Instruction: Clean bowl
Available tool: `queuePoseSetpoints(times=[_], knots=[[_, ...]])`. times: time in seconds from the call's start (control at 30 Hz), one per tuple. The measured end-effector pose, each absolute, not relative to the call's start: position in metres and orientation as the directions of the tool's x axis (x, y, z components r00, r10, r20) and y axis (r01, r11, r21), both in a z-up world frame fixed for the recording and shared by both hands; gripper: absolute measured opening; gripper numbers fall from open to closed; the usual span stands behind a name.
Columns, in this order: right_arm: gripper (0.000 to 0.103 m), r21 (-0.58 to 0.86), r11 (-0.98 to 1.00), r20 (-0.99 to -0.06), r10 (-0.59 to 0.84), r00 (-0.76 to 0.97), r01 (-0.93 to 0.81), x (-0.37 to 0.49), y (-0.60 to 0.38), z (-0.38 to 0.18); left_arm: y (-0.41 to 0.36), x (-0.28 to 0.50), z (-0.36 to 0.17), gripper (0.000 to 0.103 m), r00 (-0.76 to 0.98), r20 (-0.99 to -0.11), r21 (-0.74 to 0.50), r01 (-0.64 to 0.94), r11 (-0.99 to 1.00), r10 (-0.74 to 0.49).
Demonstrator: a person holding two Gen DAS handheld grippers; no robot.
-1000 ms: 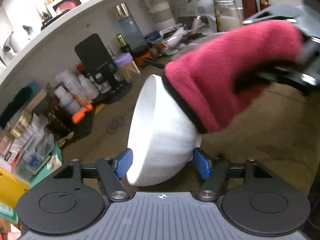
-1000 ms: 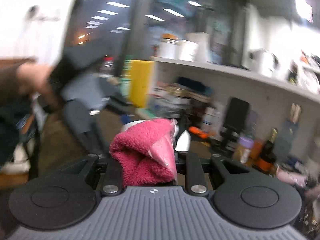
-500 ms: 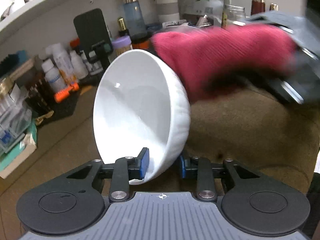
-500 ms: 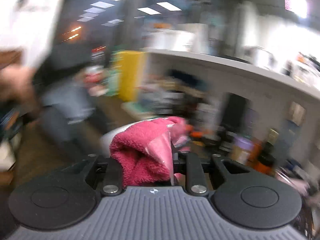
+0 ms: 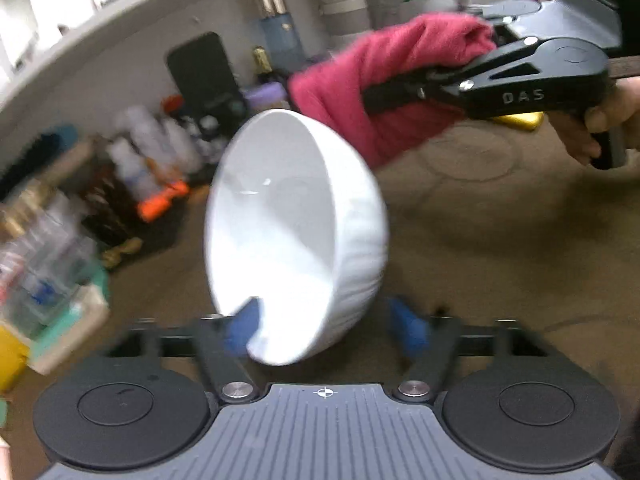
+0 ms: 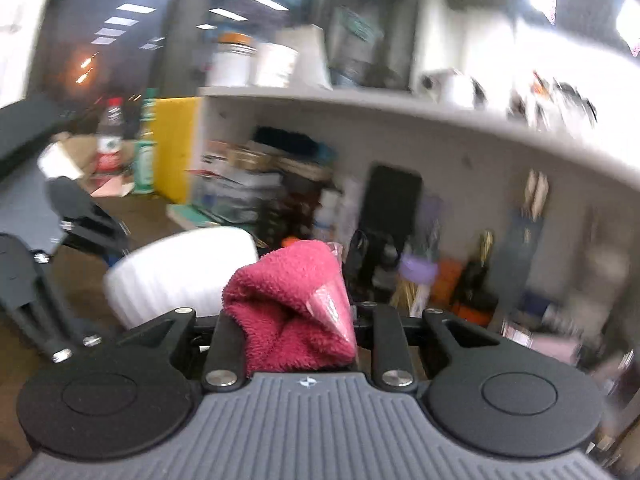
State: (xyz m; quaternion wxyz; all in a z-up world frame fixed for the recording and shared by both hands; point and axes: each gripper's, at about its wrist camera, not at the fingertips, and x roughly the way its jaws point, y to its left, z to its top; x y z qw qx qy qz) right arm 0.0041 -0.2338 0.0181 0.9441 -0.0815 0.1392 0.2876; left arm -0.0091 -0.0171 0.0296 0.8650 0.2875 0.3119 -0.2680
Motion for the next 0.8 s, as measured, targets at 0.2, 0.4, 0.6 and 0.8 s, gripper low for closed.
queuePoseSetpoints(times=[0.2,0.4,0.6,0.8], knots=[[0.025,-0.023,0.832,-0.319,0.519,0.793,-0.554,0.016,-0.246,0.006,-0.023,-0.016,0.034,0.033,0.68,-0.683,0.358,0.631,0.689,-0.268],[0.025,-0.06,0.782,-0.269,0.586,0.764,-0.621,-0.005,-0.243,0.018,-0.034,-0.028,0.047,0.009,0.56,-0.743,0.233,0.73,0.643,-0.367],[0.025,-0.289,0.539,-0.292,0.737,0.609,-0.791,-0.058,-0.209,0.022,-0.022,-0.026,0.058,0.014,0.574,-0.737,0.231,0.709,0.667,-0.355],[0.024,-0.358,0.404,-0.328,0.79,0.518,-0.842,-0.093,-0.202,0.028,-0.019,-0.025,0.056,0.032,0.623,-0.726,0.311,0.674,0.67,-0.289]])
